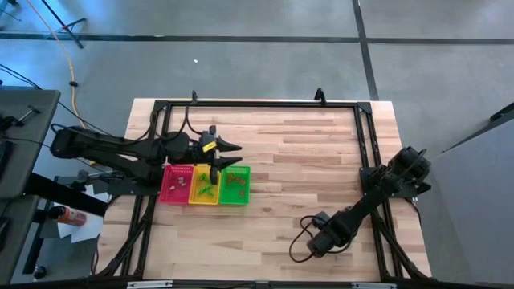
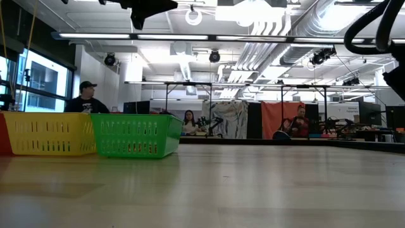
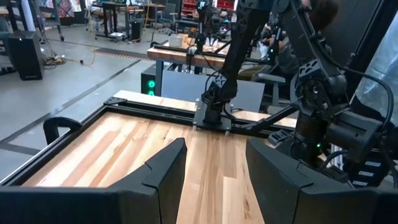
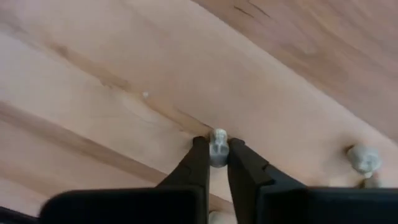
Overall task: Sort Halloween decoration
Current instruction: Put the white skull toy into the red bin
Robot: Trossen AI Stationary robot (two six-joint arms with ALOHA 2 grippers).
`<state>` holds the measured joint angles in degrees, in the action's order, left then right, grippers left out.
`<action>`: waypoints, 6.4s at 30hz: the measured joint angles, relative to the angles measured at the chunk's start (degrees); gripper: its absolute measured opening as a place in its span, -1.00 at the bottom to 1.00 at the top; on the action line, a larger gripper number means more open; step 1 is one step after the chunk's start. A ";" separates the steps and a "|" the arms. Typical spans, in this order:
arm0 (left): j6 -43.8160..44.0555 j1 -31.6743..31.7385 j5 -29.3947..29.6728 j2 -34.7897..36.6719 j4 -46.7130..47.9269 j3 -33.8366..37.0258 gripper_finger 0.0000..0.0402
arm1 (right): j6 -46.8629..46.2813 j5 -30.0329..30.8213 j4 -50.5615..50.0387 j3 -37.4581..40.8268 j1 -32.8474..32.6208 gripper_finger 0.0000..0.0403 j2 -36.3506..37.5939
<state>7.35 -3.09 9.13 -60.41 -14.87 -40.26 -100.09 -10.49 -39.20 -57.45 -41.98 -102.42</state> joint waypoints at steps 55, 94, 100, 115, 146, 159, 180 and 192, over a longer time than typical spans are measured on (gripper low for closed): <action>3.48 0.07 0.46 8.51 -1.70 0.03 -0.21 | 100.56 10.29 58.70 -1.02 42.14 -0.89 24.46; -2.94 0.06 0.68 10.60 -19.89 -0.06 -0.21 | 97.88 6.87 69.15 -20.77 40.11 -0.89 -15.87; 2.08 0.06 0.68 10.78 -22.12 -0.06 -0.21 | 97.41 5.27 68.07 -37.45 41.22 -0.89 -28.29; 5.03 0.04 0.68 10.78 -22.27 -0.06 -0.21 | 94.53 1.00 53.18 -71.91 41.72 -0.89 -50.74; 5.07 0.04 0.68 10.78 -22.21 -0.01 -0.21 | 89.59 5.70 56.20 -70.51 42.38 -0.17 -51.69; 5.03 0.06 0.66 10.78 -22.27 -0.01 -0.21 | 79.14 -7.67 55.08 -75.36 46.60 -0.08 -50.99; 1.52 0.07 0.66 10.76 -22.21 0.01 -0.21 | 75.56 -18.54 43.35 -77.33 50.95 -0.93 -48.76; 1.49 0.04 0.63 10.87 -22.38 0.01 -0.21 | 88.92 -20.11 23.14 -77.26 51.51 -1.00 -43.84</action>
<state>8.84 -3.05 9.76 -49.54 -37.26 -40.25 -11.17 -30.61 -16.06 -134.71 9.54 -146.25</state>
